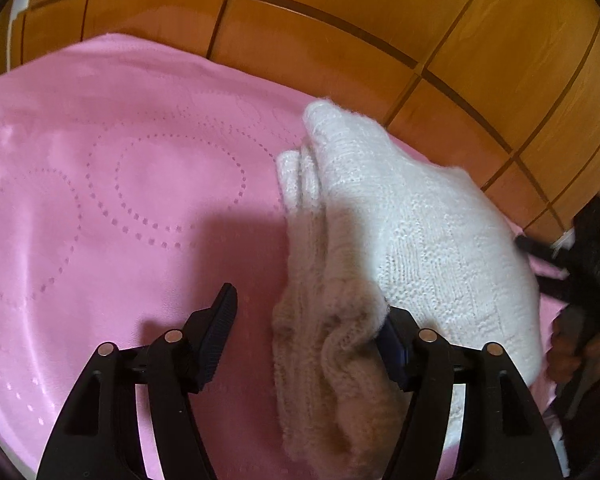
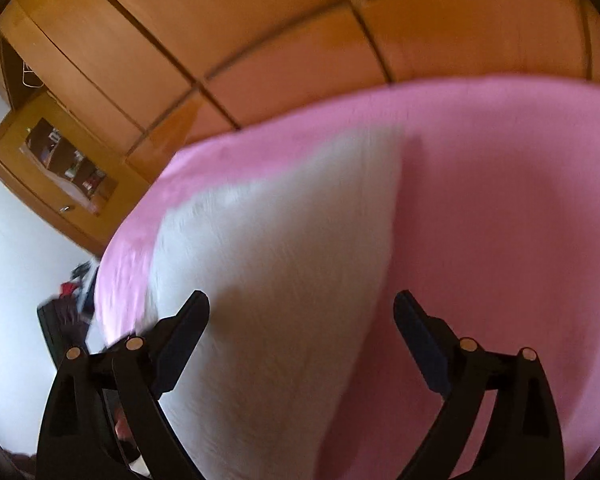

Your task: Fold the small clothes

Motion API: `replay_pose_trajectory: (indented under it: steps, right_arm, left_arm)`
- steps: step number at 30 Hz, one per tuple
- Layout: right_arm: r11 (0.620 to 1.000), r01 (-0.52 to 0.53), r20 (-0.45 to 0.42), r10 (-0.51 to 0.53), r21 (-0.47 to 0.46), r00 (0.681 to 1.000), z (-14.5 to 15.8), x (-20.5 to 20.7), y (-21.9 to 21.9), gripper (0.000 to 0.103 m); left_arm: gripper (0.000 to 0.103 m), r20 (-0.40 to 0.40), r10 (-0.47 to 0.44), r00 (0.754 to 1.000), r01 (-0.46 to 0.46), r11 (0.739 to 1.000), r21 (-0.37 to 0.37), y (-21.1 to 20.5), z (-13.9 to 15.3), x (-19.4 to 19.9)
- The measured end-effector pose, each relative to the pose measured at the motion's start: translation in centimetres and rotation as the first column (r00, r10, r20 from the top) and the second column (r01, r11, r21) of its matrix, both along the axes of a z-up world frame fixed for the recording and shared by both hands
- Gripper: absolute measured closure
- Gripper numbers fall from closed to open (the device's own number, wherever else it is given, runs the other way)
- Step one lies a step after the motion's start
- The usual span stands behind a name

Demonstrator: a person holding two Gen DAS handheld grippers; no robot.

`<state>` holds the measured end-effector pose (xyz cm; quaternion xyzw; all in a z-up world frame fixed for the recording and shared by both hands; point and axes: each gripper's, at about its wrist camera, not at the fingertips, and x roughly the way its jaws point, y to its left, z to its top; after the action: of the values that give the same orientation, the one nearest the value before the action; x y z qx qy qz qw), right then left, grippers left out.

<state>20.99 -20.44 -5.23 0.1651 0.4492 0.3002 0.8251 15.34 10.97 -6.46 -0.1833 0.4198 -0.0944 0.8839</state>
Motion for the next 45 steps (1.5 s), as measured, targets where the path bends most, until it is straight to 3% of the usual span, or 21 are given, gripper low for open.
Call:
replay_pose_trajectory:
  steps: [3, 8, 9, 10, 11, 13, 16, 19, 24, 28, 32, 35, 37, 39, 41, 42, 45]
  right_arm:
    - [0.994, -0.046, -0.048, 0.051, 0.098, 0.998, -1.5, 0.3, 0.4, 0.011]
    - [0.984, -0.115, -0.081, 0.127, 0.139, 0.989, -2.7, 1.9, 2.6, 0.017]
    - [0.981, -0.118, -0.093, 0.133, 0.153, 0.987, -2.9, 2.3, 2.7, 0.021]
    - [0.981, -0.119, -0.097, 0.135, 0.154, 0.986, -2.9, 2.5, 2.7, 0.026]
    - [0.982, -0.124, -0.095, 0.138, 0.142, 0.986, -2.8, 2.4, 2.8, 0.029]
    - [0.985, -0.12, -0.084, 0.131, 0.123, 0.988, -2.4, 2.1, 2.7, 0.043]
    - [0.99, -0.107, -0.035, 0.111, 0.092, 0.993, -1.0, 0.6, 2.6, 0.051]
    - [0.991, -0.092, 0.018, 0.09, 0.099, 0.996, 0.9, -0.8, 1.8, 0.054]
    - [0.993, -0.038, 0.125, 0.023, 0.114, 0.992, 4.1, -3.5, -3.3, 0.055]
    - [0.99, 0.081, 0.173, -0.1, 0.113, 0.98, 5.6, -4.3, -10.1, 0.055]
    - [0.965, 0.233, 0.189, -0.253, 0.122, 0.949, 6.0, -4.9, -18.3, 0.055]
    - [0.939, 0.328, 0.167, -0.341, 0.101, 0.925, 5.0, -5.0, -23.5, 0.053]
    - [0.913, 0.406, 0.124, -0.408, 0.04, 0.905, 3.0, -4.7, -26.9, 0.05]
    - [0.891, 0.453, 0.039, -0.453, 0.022, 0.891, -0.1, -4.3, -29.6, 0.045]
    - [0.873, 0.486, -0.023, -0.486, 0.04, 0.874, -2.6, -4.4, -31.4, 0.033]
    - [0.858, 0.511, -0.04, -0.51, 0.059, 0.86, -3.3, -5.0, -32.2, 0.021]
    - [0.818, 0.575, 0.036, -0.575, 0.005, 0.817, -2.2, -6.8, -32.1, 0.019]
  left_arm:
    - [0.038, -0.004, -0.013, 1.0, 0.013, 1.0, -0.017, 0.0, 0.0, 0.1]
    - [0.038, -0.021, -0.031, 0.999, 0.028, 0.992, -0.121, 0.9, -1.0, 0.5]
    - [0.04, -0.014, -0.034, 0.999, 0.031, 0.99, -0.138, 1.0, -1.2, 0.3]
    - [0.052, -0.007, -0.045, 0.999, 0.044, 0.987, -0.158, 1.1, -1.3, 0.2]
    - [0.057, 0.0, -0.069, 0.998, 0.068, 0.978, -0.197, 1.1, -1.4, 0.1]
    - [0.065, 0.013, -0.081, 0.997, 0.082, 0.969, -0.233, 1.1, -1.6, -0.1]
    - [0.072, 0.027, -0.088, 0.996, 0.092, 0.95, -0.3, 1.2, -1.6, -0.5]
    - [0.074, 0.052, -0.11, 0.993, 0.121, 0.939, -0.323, 0.3, -0.6, -1.2]
    - [0.074, 0.083, -0.254, 0.964, 0.267, 0.916, -0.301, -5.7, 1.2, 0.0]
    - [0.075, 0.104, -0.386, 0.917, 0.4, 0.877, -0.267, -13.7, 3.3, 3.4]
    - [0.076, 0.114, -0.497, 0.86, 0.51, 0.835, -0.208, -22.3, 5.2, 5.9]
    - [0.083, 0.109, -0.595, 0.796, 0.605, 0.785, -0.133, -29.9, 6.1, 6.7]
    - [0.083, 0.073, -0.635, 0.769, 0.639, 0.764, -0.087, -33.9, 5.7, 6.8]
    - [0.083, 0.02, -0.637, 0.771, 0.636, 0.771, 0.026, -37.2, 4.5, 6.4]
    - [0.083, -0.008, -0.648, 0.762, 0.646, 0.759, 0.084, -39.0, 3.4, 5.9]
    - [0.083, 0.001, -0.642, 0.767, 0.636, 0.76, 0.131, -39.5, 3.2, 5.7]
    - [0.083, 0.038, -0.627, 0.778, 0.607, 0.766, 0.212, -39.6, 4.1, 4.3]
